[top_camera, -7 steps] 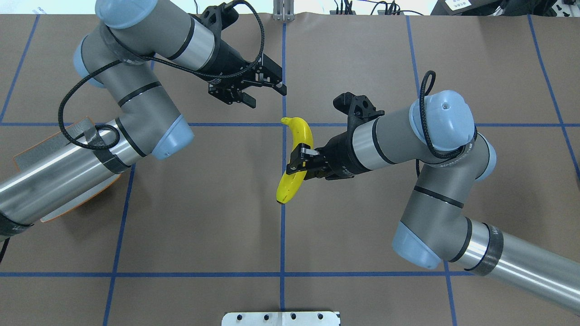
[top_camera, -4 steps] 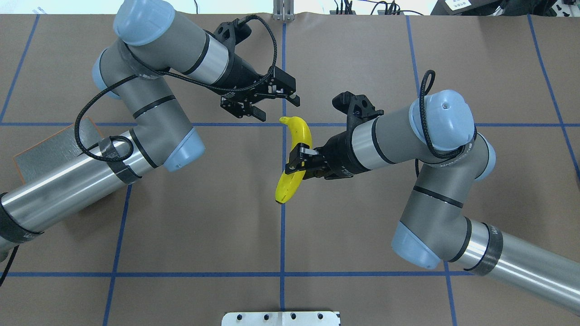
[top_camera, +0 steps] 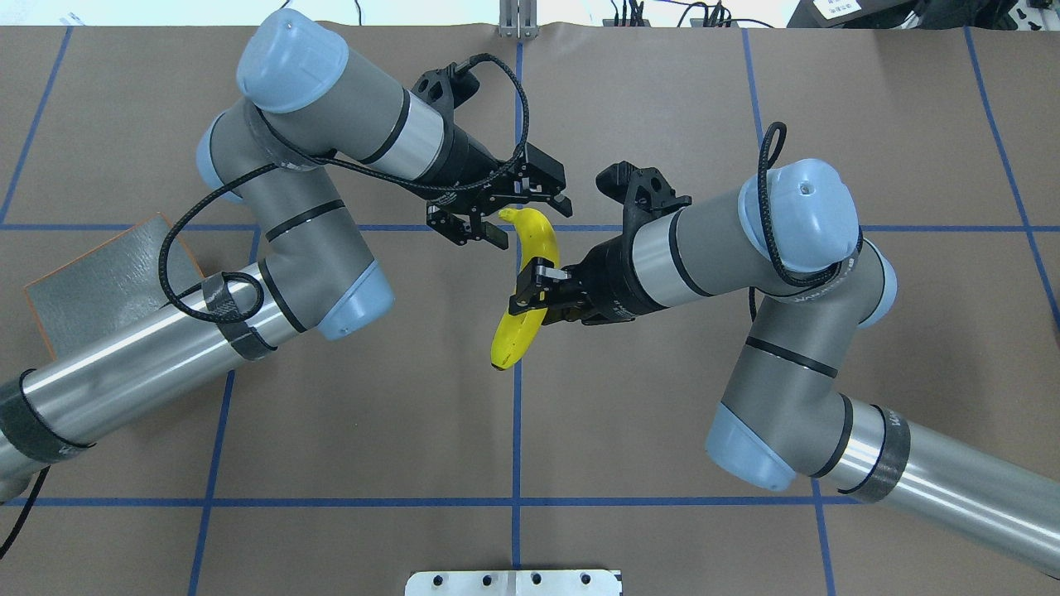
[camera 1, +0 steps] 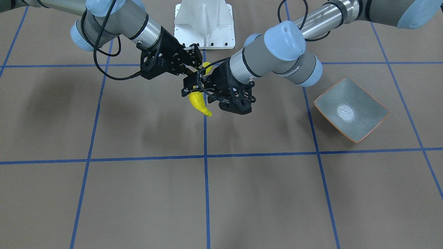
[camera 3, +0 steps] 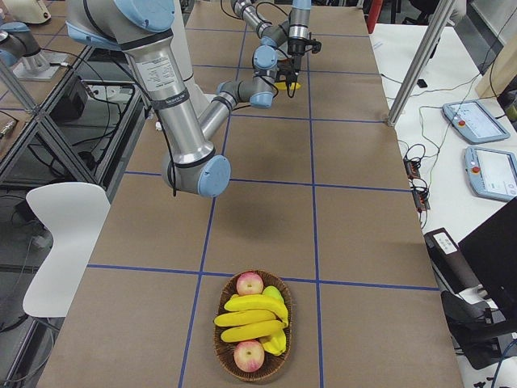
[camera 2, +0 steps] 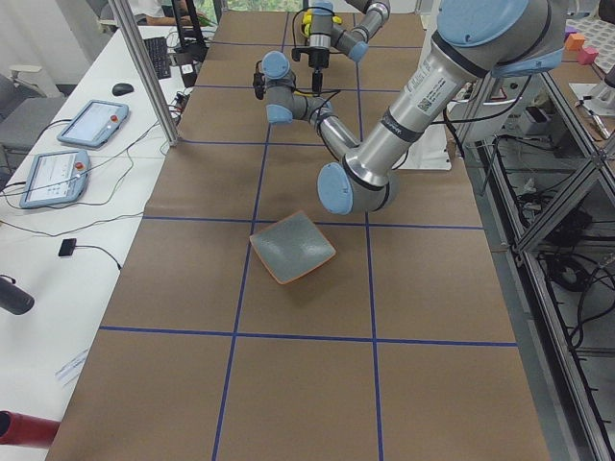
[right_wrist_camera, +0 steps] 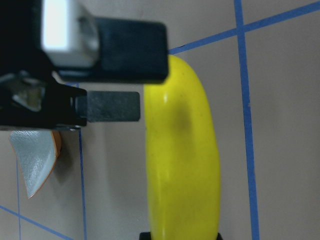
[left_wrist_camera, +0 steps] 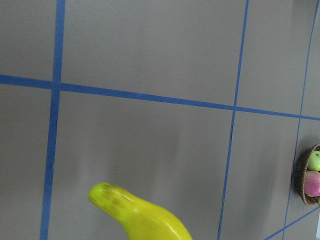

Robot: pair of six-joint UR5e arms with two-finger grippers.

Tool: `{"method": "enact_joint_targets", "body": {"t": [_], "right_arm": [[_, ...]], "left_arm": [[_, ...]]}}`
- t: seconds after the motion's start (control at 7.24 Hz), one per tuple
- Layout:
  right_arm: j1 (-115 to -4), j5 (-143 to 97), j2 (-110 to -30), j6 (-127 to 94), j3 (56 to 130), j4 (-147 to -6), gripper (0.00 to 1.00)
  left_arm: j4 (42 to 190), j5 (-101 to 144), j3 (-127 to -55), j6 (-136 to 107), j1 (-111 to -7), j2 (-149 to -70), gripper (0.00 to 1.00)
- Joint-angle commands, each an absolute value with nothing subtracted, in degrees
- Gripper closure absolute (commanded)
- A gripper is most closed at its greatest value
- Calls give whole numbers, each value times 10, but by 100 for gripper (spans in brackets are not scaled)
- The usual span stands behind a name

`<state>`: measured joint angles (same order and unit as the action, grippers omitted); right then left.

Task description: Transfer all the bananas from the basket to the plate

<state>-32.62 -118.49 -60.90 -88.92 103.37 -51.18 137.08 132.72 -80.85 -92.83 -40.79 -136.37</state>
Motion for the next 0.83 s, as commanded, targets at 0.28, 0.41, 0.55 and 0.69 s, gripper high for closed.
{"method": "enact_joint_targets", "body": {"t": [0.28,0.41,0.55,0.69], "right_arm": [[-327,-1180,-607,-886,1034,-512,100],[-327,-1180,-608,-882,1034,-512,100],[-327,-1173,-608,-869,1035,-512,1],[-330,-1172,-613,-860,1036,-490,0]], "left_arm": [[1371,1326,-816,-962,-403,-1361,100],[1369,1326,-817,-962,-403,-1360,100],[1367,1326,-817,-964,-403,-1359,100],[1365,1325,-817,-964,-403,-1357,100]]}}
